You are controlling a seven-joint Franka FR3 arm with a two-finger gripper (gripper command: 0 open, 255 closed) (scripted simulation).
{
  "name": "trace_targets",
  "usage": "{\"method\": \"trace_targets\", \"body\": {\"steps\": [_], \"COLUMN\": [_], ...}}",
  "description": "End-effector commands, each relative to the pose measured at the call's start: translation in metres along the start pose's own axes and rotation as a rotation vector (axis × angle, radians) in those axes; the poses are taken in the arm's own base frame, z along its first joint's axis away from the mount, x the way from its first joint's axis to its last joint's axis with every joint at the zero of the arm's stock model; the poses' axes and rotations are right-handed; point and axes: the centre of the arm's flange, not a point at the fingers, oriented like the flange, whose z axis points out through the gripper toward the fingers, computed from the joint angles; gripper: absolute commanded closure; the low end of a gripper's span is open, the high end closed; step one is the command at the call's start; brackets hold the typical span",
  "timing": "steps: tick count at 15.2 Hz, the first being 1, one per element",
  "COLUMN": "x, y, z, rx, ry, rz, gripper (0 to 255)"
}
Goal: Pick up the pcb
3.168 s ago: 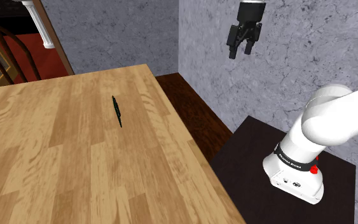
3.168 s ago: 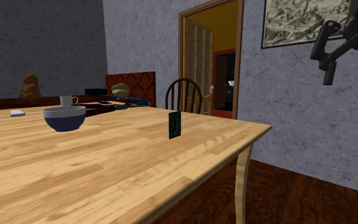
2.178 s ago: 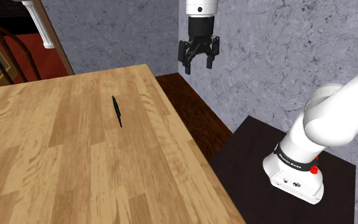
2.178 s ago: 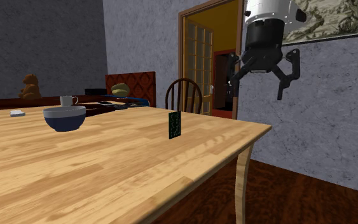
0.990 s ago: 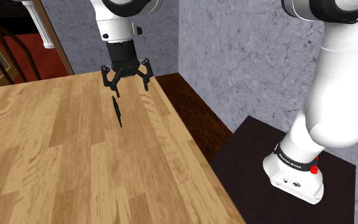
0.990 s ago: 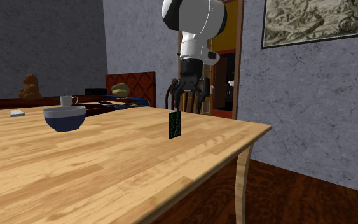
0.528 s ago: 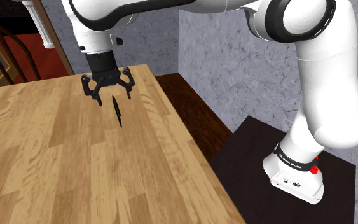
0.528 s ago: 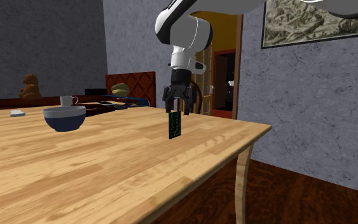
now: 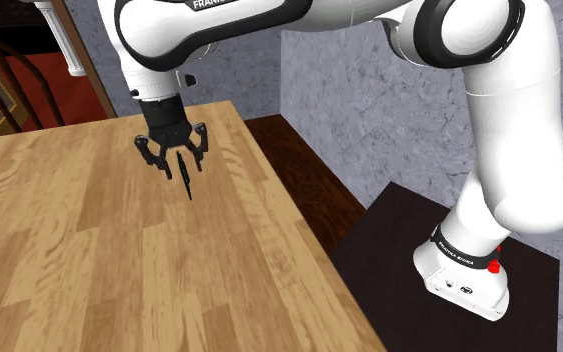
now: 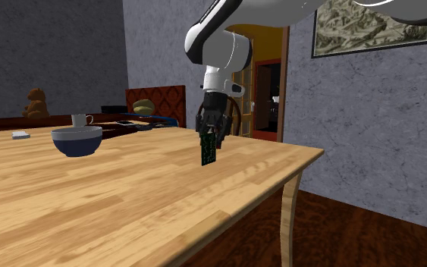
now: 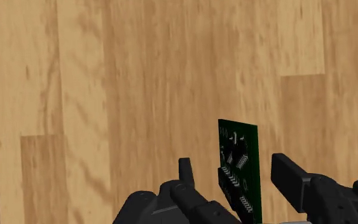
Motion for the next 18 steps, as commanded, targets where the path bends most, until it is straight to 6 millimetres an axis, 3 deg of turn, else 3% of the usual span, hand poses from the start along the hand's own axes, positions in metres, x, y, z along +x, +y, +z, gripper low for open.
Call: {"method": "trace_targets", "body": {"steps": [1,9,18], "x": [0.0,0.0,-0.01], "y": [0.0,0.0,0.002], "z": [0.0,0.0,-0.046], "rx": [0.0,0.0,0.0], "ry": [0.0,0.0,0.0], "rz": [0.0,0.0,0.0], "gripper": [255,255,255]}}
